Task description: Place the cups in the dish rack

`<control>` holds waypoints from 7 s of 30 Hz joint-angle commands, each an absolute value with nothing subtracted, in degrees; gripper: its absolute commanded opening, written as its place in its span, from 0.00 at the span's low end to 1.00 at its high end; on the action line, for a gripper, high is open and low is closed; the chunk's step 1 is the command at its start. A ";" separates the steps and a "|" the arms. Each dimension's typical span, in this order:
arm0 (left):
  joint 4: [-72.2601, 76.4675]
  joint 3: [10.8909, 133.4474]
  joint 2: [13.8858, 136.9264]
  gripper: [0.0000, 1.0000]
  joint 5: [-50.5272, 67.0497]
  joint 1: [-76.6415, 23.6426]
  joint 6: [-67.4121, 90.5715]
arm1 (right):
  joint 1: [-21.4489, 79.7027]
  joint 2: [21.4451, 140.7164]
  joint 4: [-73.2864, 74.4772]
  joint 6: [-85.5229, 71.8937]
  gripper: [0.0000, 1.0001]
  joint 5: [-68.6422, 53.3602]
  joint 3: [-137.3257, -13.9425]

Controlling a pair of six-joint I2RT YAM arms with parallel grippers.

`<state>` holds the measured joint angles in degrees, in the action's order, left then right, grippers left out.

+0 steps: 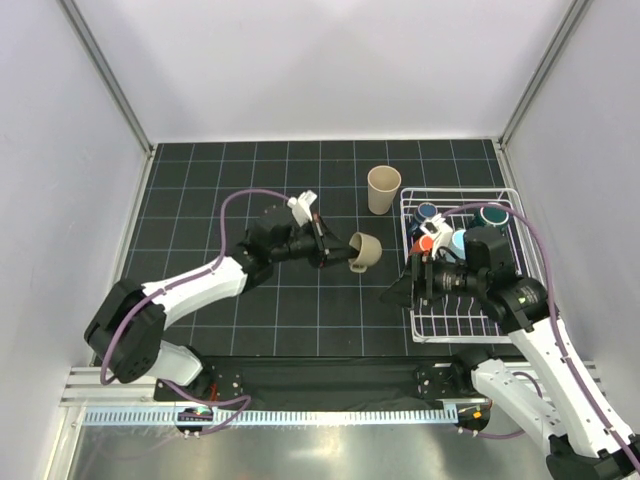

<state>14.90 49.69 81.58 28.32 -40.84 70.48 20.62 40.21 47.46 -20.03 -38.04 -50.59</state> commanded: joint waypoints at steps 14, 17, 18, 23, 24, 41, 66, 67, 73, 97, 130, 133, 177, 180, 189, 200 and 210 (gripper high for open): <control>50.27 40.52 75.41 0.00 26.99 -47.90 93.78 | 24.96 42.37 31.05 -23.63 0.74 -42.18 -52.03; 50.62 39.55 74.18 0.00 25.23 -48.69 95.18 | 25.05 40.61 26.74 -24.96 0.70 -42.54 -51.77; 50.80 39.12 74.09 0.00 24.70 -49.30 95.53 | 25.05 40.17 25.94 -25.40 0.68 -42.54 -51.68; 51.85 39.02 74.00 0.00 21.98 -51.41 97.20 | 25.14 38.59 20.33 -27.85 0.61 -42.89 -50.89; 52.90 39.02 74.09 0.00 20.67 -51.85 97.29 | 25.14 38.41 19.08 -28.64 0.57 -42.98 -50.45; 60.73 37.35 77.69 0.00 10.64 -58.18 99.84 | 25.14 34.28 9.32 -38.05 0.17 -41.04 -46.05; 39.24 26.19 65.94 0.62 1.23 -59.15 94.40 | 25.22 29.97 28.90 -39.20 0.04 -33.24 -51.93; 35.72 26.45 64.26 0.62 0.80 -59.15 92.13 | 25.22 30.41 33.01 -39.20 0.04 -31.48 -52.81; -1.90 36.47 50.46 0.63 -4.74 -59.24 81.14 | 25.14 34.01 53.68 -39.28 0.04 -12.42 -60.72; -40.78 63.45 56.25 0.61 -2.90 -58.10 49.22 | 7.22 45.88 88.24 -58.97 0.04 13.89 -60.65; -54.49 71.98 66.53 0.59 17.93 -39.46 41.66 | -33.66 52.74 77.09 -40.08 0.04 13.72 -47.03; -55.89 73.03 67.76 0.59 17.93 -38.94 41.31 | -33.66 52.82 74.10 -40.60 0.04 12.22 -44.92; -58.27 77.52 73.74 0.63 24.08 -31.82 36.91 | -30.42 54.58 68.20 -45.35 0.66 5.01 -43.23; -57.83 77.61 74.09 0.63 24.17 -31.73 37.00 | -27.43 53.88 71.88 -46.05 0.66 4.13 -47.87; -56.25 78.40 75.50 0.63 24.35 -30.85 38.49 | -10.93 60.10 78.57 -48.16 0.66 5.71 -69.05; -50.98 82.97 80.59 0.63 22.41 -30.50 45.08 | 7.63 75.49 75.16 -38.68 0.66 11.42 -90.34; -56.07 87.19 82.53 0.64 16.88 -30.50 44.56 | 15.10 91.10 55.56 -24.53 0.66 3.25 -103.59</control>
<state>-53.91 85.36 83.74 19.29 -30.83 44.88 12.14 86.00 63.75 -31.33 5.58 -96.90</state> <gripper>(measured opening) 0.644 0.664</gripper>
